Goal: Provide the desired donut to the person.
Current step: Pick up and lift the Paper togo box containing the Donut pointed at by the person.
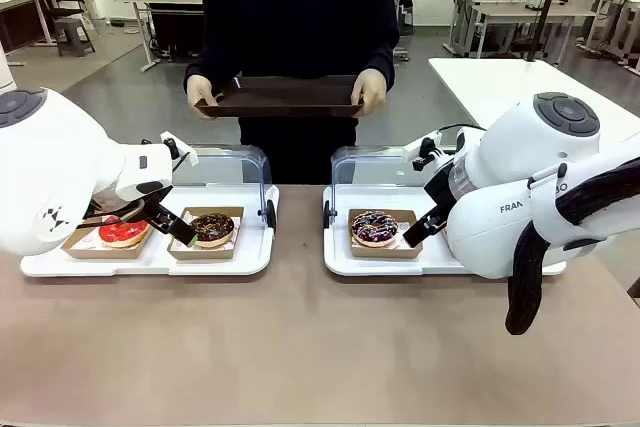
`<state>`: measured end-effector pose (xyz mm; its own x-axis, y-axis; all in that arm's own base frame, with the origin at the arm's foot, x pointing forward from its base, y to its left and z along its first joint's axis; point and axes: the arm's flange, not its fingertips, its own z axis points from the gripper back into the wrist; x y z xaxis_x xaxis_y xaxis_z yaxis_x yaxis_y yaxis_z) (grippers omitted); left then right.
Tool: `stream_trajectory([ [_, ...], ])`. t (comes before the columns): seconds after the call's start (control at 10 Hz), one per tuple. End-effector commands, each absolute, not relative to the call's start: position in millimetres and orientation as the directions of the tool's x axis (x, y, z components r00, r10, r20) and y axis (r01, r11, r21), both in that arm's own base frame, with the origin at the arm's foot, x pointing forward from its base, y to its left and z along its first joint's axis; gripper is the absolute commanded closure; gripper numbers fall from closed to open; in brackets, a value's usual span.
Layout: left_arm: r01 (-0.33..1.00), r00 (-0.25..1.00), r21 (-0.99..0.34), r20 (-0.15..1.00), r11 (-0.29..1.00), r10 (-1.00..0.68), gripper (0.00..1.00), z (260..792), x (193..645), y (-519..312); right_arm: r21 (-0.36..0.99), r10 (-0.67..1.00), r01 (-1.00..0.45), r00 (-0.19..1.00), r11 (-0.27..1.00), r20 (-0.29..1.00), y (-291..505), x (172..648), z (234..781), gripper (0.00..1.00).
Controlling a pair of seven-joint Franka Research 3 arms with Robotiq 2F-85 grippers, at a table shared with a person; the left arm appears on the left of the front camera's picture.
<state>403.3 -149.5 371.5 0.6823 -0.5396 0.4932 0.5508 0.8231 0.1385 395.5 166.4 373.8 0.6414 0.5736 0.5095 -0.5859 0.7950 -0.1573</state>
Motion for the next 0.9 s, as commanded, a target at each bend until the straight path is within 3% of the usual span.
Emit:
stream_trajectory([
  [0.0,0.551,0.682,0.139,0.494,0.823,-0.54,0.0,371.5,403.3,-149.5,-0.157,0.574,-0.586,0.641,0.795,0.51,166.4,395.5,373.8,0.0],
  [0.8,0.551,0.682,0.139,0.494,0.823,-0.54,0.0,371.5,403.3,-149.5,-0.157,0.574,-0.586,0.641,0.795,0.51,166.4,395.5,373.8,0.0],
])
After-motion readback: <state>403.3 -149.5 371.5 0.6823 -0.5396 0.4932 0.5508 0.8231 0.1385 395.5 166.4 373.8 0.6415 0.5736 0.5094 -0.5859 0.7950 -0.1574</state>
